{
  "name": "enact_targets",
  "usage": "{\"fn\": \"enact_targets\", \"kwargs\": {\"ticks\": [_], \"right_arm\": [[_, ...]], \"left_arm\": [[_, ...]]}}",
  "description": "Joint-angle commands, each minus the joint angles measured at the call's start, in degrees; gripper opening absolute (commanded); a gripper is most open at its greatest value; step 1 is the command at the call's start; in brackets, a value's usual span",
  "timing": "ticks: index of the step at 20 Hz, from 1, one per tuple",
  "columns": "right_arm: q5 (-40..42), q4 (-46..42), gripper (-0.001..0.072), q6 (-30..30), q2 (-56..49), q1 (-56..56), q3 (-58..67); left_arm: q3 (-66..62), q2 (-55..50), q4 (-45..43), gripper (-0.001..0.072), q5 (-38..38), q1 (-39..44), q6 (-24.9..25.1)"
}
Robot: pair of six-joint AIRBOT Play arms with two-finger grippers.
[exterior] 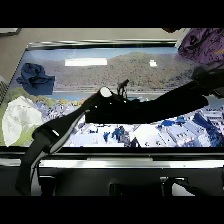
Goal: Fold the clothes and pants, and hang the long-sleeved shirts on hangers.
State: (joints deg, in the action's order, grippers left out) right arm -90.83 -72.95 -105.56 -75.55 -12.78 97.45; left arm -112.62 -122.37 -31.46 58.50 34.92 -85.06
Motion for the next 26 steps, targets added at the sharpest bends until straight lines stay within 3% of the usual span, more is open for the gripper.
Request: {"fn": "enact_targets", "kwargs": {"ticks": [1,6,9,18,26], "right_arm": [[3.54,4.52,0.0031,-2.69,-0.61,3.34,0.02],[9.68,3.23,0.0031,-11.89,-2.51,16.44,0.02],[14.58,2.84,0.0031,-17.84,-4.83,24.92,0.02],[29.46,1.20,0.0031,-30.03,-16.06,42.71,0.02],[34.14,0.90,0.0032,-31.39,-23.65,46.18,0.02]], "left_arm": [[-0.15,6.23,-13.20,0.0015,9.31,-7.26,-2.69],[-0.15,18.38,-32.13,0.0015,16.83,-17.20,-5.01],[-0.15,24.15,-38.27,0.0016,19.30,-21.77,-5.31],[-0.15,30.40,-38.66,0.0017,20.17,-28.87,-6.93],[-0.15,30.40,-38.66,0.0017,20.11,-28.87,-6.93]]}}
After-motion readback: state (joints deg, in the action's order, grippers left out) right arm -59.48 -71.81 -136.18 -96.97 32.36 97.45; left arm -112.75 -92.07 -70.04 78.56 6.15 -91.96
